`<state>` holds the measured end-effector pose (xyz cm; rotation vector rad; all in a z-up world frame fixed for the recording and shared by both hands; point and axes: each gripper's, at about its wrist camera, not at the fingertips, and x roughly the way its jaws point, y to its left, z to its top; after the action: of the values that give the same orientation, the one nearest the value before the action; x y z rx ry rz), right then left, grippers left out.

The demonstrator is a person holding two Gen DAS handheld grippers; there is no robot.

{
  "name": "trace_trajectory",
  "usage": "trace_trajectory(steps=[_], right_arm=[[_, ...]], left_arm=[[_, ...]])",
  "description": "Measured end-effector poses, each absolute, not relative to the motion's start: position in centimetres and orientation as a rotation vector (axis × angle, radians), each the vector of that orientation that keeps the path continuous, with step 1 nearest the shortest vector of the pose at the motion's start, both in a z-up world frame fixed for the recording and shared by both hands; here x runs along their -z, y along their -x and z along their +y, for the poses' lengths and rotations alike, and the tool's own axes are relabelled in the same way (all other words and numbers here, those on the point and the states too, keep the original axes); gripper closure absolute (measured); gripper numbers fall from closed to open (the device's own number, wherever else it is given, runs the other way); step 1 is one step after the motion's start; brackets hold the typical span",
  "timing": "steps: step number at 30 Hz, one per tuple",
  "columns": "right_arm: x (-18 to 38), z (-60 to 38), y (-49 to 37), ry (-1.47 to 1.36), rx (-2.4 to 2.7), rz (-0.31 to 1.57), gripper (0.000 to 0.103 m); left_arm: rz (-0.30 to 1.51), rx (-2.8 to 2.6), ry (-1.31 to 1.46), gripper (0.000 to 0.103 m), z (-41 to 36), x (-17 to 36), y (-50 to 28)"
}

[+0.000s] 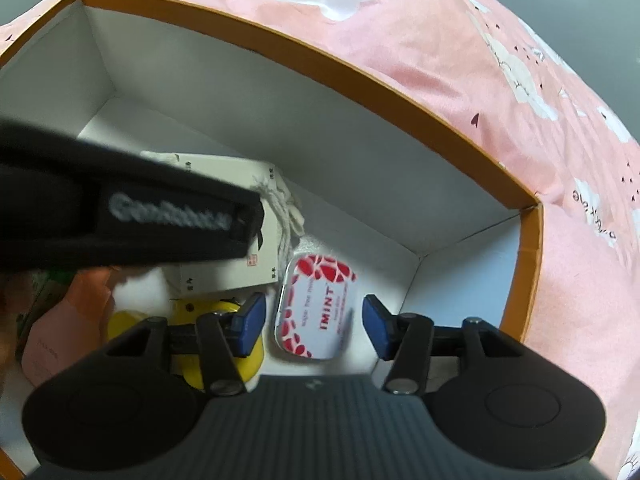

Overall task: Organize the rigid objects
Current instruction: 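Open both tools to release the mint tin and pouch into the box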

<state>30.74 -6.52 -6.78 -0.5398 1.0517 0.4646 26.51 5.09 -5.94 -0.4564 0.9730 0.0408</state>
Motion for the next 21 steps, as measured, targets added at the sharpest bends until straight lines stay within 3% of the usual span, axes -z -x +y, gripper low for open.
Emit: trace_trajectory(steps=[3, 13, 17, 21], right_arm=[[6.3, -6.5, -30.0, 0.542, -0.474, 1.041, 0.042], [3.3, -7.4, -28.5, 0.544, -0.464, 0.986, 0.041], [1.8, -8.1, -27.3, 0.531, -0.455, 0.944, 0.033], [0.1, -8.8, -26.4, 0.505, -0.445, 0.909, 0.033]], left_arm=[[0.941, -0.064, 0.423, 0.037, 4.8, 5.3, -26.0], [0.794, -0.063, 0.429, 0.037, 4.3, 1.9, -23.1], [0.718, -0.044, 0.419, 0.038, 3.8, -0.6, -21.5], [0.630, -0.033, 0.381, 0.038, 3.0, -3.1, -19.4]])
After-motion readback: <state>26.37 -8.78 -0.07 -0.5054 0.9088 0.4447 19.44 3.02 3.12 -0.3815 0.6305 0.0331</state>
